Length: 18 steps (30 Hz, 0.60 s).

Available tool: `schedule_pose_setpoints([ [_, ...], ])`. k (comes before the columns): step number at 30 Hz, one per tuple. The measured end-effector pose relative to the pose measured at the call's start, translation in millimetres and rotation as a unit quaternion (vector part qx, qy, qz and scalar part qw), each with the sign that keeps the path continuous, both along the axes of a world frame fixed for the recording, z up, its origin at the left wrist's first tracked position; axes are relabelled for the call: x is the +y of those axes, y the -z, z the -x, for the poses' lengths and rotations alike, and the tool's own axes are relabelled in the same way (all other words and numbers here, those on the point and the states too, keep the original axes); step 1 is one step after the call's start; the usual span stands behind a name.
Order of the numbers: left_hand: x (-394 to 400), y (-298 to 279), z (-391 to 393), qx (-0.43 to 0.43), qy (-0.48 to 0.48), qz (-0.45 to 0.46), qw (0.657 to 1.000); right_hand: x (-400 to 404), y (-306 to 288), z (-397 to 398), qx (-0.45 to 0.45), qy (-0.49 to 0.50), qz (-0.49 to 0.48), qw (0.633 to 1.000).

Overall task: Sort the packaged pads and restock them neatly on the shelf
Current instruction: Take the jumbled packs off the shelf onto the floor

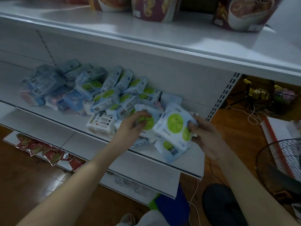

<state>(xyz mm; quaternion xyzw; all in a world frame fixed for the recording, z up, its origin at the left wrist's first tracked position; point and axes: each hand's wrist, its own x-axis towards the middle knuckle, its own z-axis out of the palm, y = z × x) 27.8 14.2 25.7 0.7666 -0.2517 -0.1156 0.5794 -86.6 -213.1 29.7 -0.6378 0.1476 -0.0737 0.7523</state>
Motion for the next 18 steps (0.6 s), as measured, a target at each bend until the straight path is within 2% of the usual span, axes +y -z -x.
schedule_pose_setpoints([
  [3,-2.7,-0.6,14.0,0.085,0.034,-0.001,0.996,10.5,3.0,0.0,0.031,-0.038,0.131,0.990],
  [5,-3.2,0.1,22.3,0.123,0.070,0.005,0.990,18.4,6.9,-1.2,0.032,-0.054,0.185,0.981],
  [7,0.0,3.1,28.2,0.131,0.082,0.026,0.988,25.1,10.2,-3.4,0.026,-0.054,0.187,0.981],
  [10,8.4,11.0,30.6,0.081,0.010,0.010,0.997,23.5,19.8,-5.9,0.082,0.021,0.161,0.983],
  [12,14.8,15.4,33.7,0.053,-0.015,-0.013,0.998,12.3,33.4,-4.4,0.165,0.080,0.267,0.946],
  [14,22.1,22.3,33.6,0.079,-0.013,-0.002,0.997,6.8,46.2,-2.3,0.226,0.069,0.370,0.898],
  [18,30.3,23.5,35.7,0.086,-0.021,0.003,0.996,22.5,56.9,-9.5,0.276,-0.005,0.441,0.854],
])
